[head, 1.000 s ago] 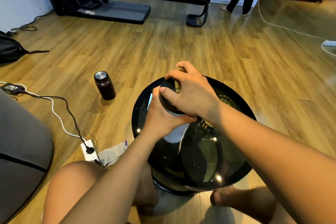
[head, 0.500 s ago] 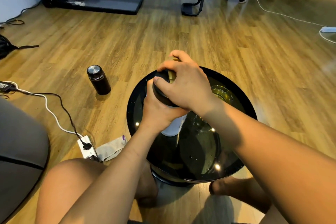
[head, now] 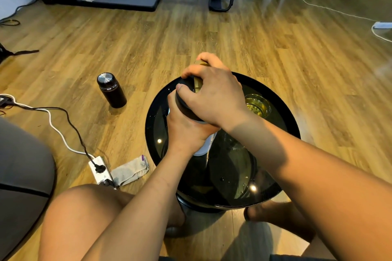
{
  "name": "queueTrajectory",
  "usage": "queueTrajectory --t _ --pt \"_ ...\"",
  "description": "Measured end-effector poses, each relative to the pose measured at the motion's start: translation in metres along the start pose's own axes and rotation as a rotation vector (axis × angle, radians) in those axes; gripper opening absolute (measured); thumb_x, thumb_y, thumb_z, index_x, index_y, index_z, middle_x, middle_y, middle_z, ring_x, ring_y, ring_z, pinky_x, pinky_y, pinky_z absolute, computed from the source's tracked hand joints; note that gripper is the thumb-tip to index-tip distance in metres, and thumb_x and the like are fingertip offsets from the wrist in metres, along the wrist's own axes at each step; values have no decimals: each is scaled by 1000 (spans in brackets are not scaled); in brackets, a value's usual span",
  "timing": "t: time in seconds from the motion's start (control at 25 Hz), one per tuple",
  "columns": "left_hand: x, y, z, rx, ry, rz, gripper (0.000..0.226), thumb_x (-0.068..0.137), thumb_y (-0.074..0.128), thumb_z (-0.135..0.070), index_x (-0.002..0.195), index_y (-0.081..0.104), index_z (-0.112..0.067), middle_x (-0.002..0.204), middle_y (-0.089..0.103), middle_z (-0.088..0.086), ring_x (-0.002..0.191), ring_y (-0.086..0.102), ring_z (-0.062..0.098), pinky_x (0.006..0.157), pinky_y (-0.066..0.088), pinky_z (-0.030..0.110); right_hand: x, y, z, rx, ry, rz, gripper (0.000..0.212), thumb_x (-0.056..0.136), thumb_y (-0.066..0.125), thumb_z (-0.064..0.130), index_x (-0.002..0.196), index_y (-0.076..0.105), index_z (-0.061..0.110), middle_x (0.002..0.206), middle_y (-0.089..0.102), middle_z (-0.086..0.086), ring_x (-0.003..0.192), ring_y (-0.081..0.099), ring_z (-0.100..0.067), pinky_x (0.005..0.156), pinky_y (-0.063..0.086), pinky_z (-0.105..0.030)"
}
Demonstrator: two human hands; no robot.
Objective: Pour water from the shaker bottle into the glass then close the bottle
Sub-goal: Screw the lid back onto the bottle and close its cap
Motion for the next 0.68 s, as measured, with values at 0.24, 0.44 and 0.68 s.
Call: queueTrajectory --t 0.24,0.44,0.68 --pt "-3 3 -1 -4 -23 -12 101 49 93 -44 133 37 -39 106 65 -13 91 64 -5 61 47 7 -1 -1 0 -23 6 -12 25 83 58 52 99 70 38 138 48 9 103 60 -22 75 33 -30" --pt "-4 3 -2 -24 -31 -33 94 47 86 -52 125 35 -51 102 68 -13 86 68 -1 58 48 8 -2 -1 -1 -32 8 -15 27 83 57 53 101 69 37 138 47 8 105 59 -25 76 33 -31" --pt "-6 3 -5 -23 -37 -43 89 47 82 -54 120 31 -59 99 68 -14 85 66 -8 56 46 6 -3 -1 -1 -36 23 -32 28 83 57 53 102 69 36 139 47 7 103 59 -25 76 36 -31"
Point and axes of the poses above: each hand's wrist, its own x-axis towards the middle knuckle, its own y-axis out of the palm, z = x × y, the point moved 9 cm from there along x, towards the middle knuckle
